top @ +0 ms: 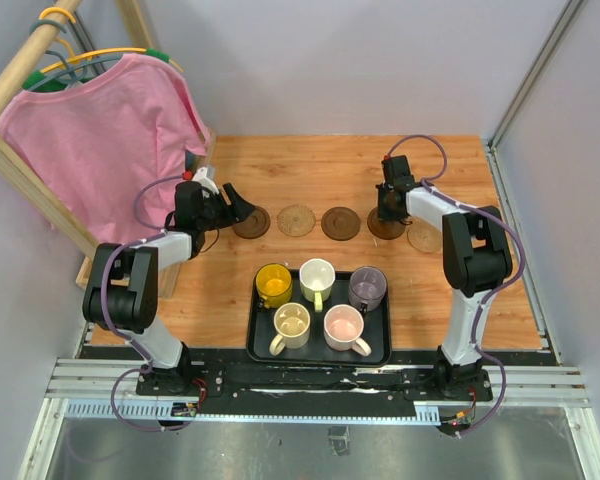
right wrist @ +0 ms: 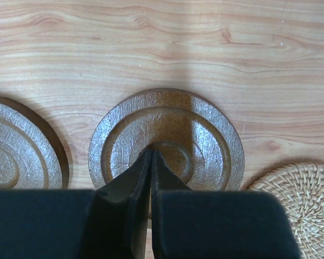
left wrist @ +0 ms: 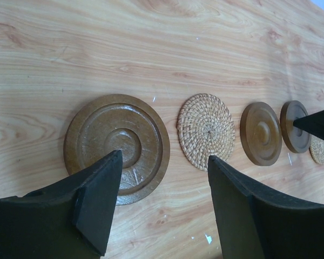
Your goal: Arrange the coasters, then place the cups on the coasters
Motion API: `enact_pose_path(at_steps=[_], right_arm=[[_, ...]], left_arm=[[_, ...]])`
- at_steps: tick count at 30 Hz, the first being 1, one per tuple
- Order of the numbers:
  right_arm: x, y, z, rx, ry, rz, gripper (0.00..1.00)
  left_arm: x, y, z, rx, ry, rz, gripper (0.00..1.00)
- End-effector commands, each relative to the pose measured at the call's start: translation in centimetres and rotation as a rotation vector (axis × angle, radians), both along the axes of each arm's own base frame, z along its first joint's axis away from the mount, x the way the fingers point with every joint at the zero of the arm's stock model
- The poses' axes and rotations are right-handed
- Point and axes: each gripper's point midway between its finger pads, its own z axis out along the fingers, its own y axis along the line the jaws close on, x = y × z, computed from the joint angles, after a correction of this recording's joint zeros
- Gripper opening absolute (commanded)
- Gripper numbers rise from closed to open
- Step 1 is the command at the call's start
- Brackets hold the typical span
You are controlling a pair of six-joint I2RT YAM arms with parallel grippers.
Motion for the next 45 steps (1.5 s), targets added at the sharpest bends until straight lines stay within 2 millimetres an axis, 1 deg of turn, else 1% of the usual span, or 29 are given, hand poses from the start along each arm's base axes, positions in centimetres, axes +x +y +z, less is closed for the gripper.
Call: enact_pose_path(at_steps=[1,8,9,13,17,19,22,25,29,33,35,37,40,45], right_arm=[[-4.9,0.1,-2.9,-0.053,0.170,0.007,0.04],[-5.0,-0.2,-2.0,-0.099,0.170,-0.010,0.04],[-4.8,-0.3,-1.0,-0.101,0.147,-0.013,0.04],[-3.5,-0.5,1.8,-0.116,0.084,-0.016,0.04],[-2.5,-1.1,5.2,-0.143,0.006,-0.028,0.05],[-2.5,-2.0,6.5,-0.176,-0.023,-0.050,0.05],[-3.2,-4.0,7.5,-0.228,-0.034,-0.101,0.05],[-4.2,-6.1,7.2,-0.237,-0.011,-0.157,0.05],[-5.6,-8.9,5.6,-0.217,0.052,-0.227,0.04],[-6.6,-10.7,3.9,-0.186,0.109,-0.277,0.03],[-6.9,-11.2,3.2,-0.174,0.133,-0.286,0.03],[-6.8,-11.1,2.8,-0.167,0.144,-0.281,0.03],[-6.6,-11.2,2.1,-0.170,0.158,-0.275,0.03],[-6.1,-11.5,0.3,-0.173,0.206,-0.274,0.03]], left_arm=[[0.1,0.2,1.5,0.005,-0.053,-0.007,0.68],[0.0,0.0,1.9,0.004,-0.069,-0.021,0.68],[0.0,0.0,2.1,0.004,-0.076,-0.022,0.68],[0.0,0.0,2.7,0.004,-0.097,-0.023,0.68],[0.1,0.0,3.4,0.003,-0.120,-0.026,0.68],[0.1,-0.1,3.9,0.001,-0.135,-0.029,0.69],[0.1,-0.2,4.7,-0.002,-0.159,-0.033,0.69],[0.0,0.0,4.9,0.007,-0.171,-0.027,0.69],[-0.1,0.2,4.8,0.013,-0.175,-0.020,0.69],[-0.6,0.2,4.1,0.005,-0.164,-0.018,0.68],[-0.7,0.1,3.6,-0.002,-0.155,-0.021,0.68],[-0.9,0.1,3.3,-0.010,-0.147,-0.020,0.67],[-1.1,-0.1,2.9,-0.023,-0.142,-0.019,0.67],[-1.3,-0.2,2.5,-0.035,-0.133,-0.020,0.66]])
